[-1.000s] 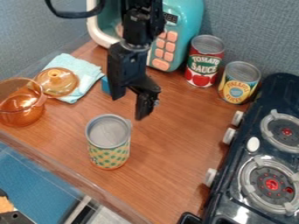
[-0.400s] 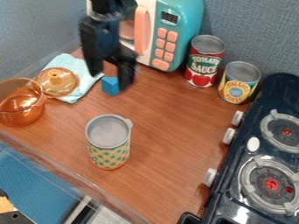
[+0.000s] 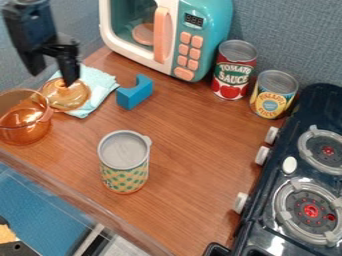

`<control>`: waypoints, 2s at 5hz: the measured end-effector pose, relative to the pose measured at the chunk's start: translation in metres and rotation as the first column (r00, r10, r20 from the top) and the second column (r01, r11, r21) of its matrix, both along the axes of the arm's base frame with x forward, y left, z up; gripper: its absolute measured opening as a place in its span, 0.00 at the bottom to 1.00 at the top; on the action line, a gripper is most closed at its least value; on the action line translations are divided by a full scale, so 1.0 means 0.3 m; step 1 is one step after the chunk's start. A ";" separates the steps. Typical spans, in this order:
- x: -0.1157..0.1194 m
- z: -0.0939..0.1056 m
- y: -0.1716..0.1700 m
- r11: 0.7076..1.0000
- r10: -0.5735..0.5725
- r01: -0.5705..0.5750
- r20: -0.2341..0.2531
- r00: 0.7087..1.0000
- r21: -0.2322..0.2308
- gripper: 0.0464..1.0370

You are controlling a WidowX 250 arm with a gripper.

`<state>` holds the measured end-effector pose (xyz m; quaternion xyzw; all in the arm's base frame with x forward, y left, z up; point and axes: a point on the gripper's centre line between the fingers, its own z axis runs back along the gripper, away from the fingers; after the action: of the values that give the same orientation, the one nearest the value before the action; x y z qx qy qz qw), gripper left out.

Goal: Move the orange jar to the middle of the table

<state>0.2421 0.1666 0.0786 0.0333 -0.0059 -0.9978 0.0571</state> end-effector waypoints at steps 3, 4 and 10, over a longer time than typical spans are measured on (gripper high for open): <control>-0.162 -0.065 0.089 0.974 -0.209 0.212 -0.041 0.977 0.077 0.96; -0.136 -0.105 0.079 0.967 -0.234 0.238 -0.051 0.971 0.088 0.96; -0.132 -0.298 0.035 0.956 -0.265 0.275 -0.101 0.959 0.100 0.30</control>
<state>0.2024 0.1769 -0.0109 -0.0077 0.0487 -0.9954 -0.0816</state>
